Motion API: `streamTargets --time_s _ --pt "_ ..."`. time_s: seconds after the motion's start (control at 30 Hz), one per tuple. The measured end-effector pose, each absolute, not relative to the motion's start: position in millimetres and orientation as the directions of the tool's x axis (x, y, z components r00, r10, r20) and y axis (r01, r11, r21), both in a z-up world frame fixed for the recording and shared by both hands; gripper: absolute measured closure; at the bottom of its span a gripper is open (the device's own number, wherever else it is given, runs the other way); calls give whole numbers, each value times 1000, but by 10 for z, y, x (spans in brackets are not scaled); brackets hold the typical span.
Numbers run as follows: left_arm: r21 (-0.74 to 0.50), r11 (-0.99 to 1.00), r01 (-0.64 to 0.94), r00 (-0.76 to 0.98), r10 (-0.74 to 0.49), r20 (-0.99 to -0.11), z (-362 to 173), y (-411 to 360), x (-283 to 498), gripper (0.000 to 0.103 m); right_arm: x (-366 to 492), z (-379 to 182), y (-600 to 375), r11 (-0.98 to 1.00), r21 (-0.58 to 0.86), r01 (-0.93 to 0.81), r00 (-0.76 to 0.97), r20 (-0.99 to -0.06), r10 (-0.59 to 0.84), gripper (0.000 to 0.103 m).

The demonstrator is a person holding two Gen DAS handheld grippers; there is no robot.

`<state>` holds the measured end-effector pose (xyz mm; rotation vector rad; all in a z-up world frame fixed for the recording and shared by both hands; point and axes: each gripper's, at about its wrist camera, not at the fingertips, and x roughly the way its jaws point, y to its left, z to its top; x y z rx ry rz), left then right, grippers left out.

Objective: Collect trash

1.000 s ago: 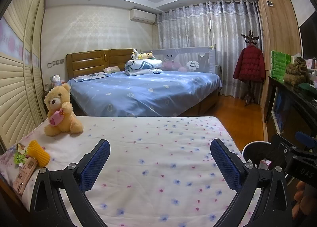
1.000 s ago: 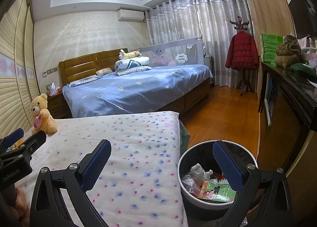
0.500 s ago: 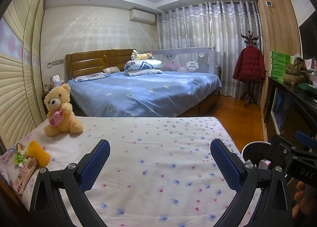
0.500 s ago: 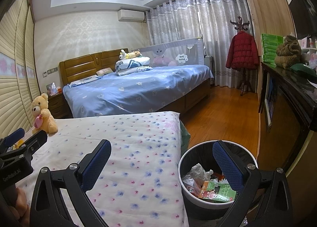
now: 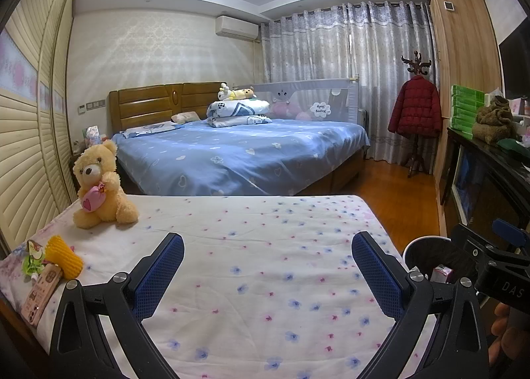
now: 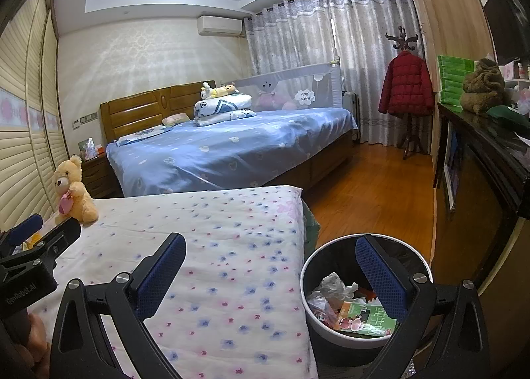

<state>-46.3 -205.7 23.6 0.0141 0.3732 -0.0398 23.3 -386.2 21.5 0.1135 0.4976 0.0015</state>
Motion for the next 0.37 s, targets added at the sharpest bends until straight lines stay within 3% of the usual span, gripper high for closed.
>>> streamTargets --time_s 0.37 --pt "-5 998 55 923 -52 -380 233 -2029 -422 1 262 190 -3808 993 120 12 871 -489 48 0"
